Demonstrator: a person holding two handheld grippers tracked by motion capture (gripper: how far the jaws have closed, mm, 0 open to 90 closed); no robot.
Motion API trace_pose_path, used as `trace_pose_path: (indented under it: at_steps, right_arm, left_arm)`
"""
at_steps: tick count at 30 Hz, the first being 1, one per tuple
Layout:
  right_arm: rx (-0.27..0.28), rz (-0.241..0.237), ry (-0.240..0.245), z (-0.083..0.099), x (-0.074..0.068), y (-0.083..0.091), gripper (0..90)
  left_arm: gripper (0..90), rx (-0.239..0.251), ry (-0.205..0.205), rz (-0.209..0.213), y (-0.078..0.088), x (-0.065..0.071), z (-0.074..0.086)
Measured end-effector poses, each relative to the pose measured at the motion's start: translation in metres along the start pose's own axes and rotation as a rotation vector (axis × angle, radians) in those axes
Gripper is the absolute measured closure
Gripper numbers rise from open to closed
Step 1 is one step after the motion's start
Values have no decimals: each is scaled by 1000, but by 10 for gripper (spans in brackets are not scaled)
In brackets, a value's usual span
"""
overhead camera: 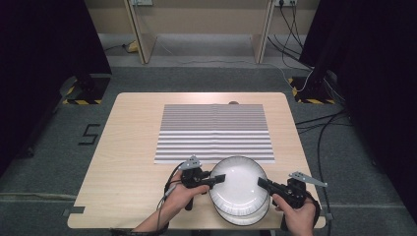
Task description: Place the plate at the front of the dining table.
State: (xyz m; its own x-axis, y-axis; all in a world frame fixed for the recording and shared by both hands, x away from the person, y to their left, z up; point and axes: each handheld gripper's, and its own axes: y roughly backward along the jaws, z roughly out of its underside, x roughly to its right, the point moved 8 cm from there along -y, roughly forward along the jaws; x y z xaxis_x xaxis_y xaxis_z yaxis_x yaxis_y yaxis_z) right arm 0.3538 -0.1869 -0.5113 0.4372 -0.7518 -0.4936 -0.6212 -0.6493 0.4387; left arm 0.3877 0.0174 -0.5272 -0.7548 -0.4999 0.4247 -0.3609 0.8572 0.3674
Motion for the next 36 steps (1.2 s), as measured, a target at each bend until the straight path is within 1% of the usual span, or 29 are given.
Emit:
trace_pose_path:
  at_steps: [1,2,3,4,5,7,8,9,10,11,12,14,16,19,23,24,25,27,30,32,36]
  right_arm:
    - [-2,2,4,1,1,1,830]
    - [-5,2,0,2,1,3,830]
    - [-5,2,0,2,1,3,830]
    - [-2,14,16,3,1,4,829]
    - [0,18,18,3,1,4,830]
    - [3,16,15,2,1,4,830]
    - [8,17,27,1,0,4,831]
    - [8,17,27,1,0,4,831]
    - [13,22,42,-1,-2,5,831]
    - [13,22,42,-1,-2,5,831]
    - [12,28,55,-2,-4,6,831]
    - [12,31,71,-4,-5,6,830]
    - [15,30,89,-6,-6,5,830]
    - [9,29,113,-10,-8,3,830]
    - [24,42,152,-15,-10,1,830]
    - [31,46,156,-17,-11,1,829]
    - [39,48,161,-17,-11,1,829]
    - [47,49,162,-18,-11,1,829]
    - [61,49,168,-19,-12,1,829]
    - [67,51,173,-20,-12,1,829]
    - [79,40,182,-25,-13,1,829]
  left_arm:
    - [692,-7,0,5,0,0,1]
    - [707,-20,-5,1,3,0,4]
    - [710,-20,-5,1,3,0,4]
    - [736,-31,-16,-10,6,0,6]
    - [744,-35,-16,-10,7,0,6]
    - [757,-43,-10,-9,8,0,6]
    - [764,-53,-2,-1,9,0,6]
    - [769,-53,-2,-1,9,0,6]
    - [777,-58,15,8,10,0,5]
    - [781,-58,15,8,10,0,5]
    - [788,-59,30,9,11,0,4]
    - [796,-52,38,9,12,-1,3]
    - [806,-32,37,14,14,-3,-1]
    - [813,-31,30,14,15,-6,-6]
    - [828,-1,29,-2,17,-8,-14]
    - [829,-1,29,-2,17,-8,-14]
    - [830,6,12,-13,17,-8,-17]
    - [831,9,9,-16,18,-8,-19]
    - [831,27,-13,-27,19,-8,-25]
    - [831,31,-19,-31,19,-8,-27]
    - [832,44,-38,-30,21,-8,-34]
